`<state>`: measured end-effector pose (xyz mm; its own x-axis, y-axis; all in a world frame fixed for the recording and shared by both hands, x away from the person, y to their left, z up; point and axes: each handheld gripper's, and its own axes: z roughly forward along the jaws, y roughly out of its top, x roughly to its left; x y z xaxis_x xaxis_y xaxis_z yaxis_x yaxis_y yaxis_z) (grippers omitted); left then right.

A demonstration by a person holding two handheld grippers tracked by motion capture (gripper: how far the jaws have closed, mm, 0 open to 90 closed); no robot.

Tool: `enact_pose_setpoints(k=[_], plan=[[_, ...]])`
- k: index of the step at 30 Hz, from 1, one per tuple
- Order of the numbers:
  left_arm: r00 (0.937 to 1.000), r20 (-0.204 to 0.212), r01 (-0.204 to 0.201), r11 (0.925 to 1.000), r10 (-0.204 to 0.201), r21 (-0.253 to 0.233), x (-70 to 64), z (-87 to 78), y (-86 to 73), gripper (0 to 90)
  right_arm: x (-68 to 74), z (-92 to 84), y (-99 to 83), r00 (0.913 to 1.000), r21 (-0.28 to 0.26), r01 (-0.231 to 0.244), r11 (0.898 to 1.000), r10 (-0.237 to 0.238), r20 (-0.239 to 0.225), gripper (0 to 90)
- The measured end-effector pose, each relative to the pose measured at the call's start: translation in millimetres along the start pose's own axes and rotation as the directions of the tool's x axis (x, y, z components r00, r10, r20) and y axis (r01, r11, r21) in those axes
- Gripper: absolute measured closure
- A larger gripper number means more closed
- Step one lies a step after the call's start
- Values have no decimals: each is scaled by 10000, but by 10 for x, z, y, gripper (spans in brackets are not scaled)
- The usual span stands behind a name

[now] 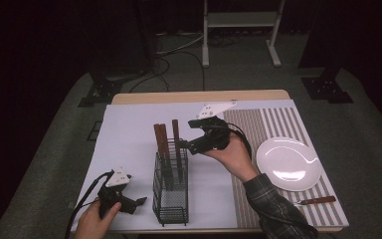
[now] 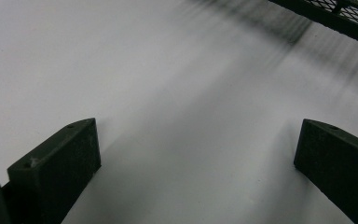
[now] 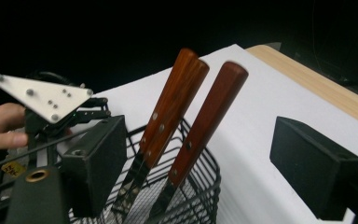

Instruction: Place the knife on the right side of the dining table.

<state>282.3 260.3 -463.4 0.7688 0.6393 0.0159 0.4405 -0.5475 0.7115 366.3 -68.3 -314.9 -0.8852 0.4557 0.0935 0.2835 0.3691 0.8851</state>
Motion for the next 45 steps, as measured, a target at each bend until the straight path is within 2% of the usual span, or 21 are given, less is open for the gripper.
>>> enact_pose_setpoints(k=[5,14,27,31,35,36,41,45], plan=[[10000,-1,0,10000,0,4,0,0,0,0,-37,102,52,10000,-6,-83,10000,83,43,178],[10000,-2,-6,10000,6,7,0,0,0,0,-120,274,95,9994,-75,-304,9995,305,161,258],[10000,-8,-5,10000,5,-2,0,1,0,0,-197,412,106,9987,-77,-476,9988,477,184,450],[10000,-6,-5,10000,5,0,0,0,0,0,-203,431,107,9985,-30,-539,9985,539,65,532],[10000,-5,-9,10000,9,0,0,0,0,0,-147,418,116,9999,-23,-163,9999,163,-4,655],[10000,-5,-6,10000,6,-2,0,0,0,0,-136,415,115,10000,7,-56,10000,56,80,657],[10000,-5,-4,10000,4,-2,0,1,0,0,-154,384,106,9995,29,-305,9995,305,36,665],[10000,-6,-6,10000,6,2,0,0,0,0,-130,333,108,9993,-24,-352,9994,352,-145,681]])
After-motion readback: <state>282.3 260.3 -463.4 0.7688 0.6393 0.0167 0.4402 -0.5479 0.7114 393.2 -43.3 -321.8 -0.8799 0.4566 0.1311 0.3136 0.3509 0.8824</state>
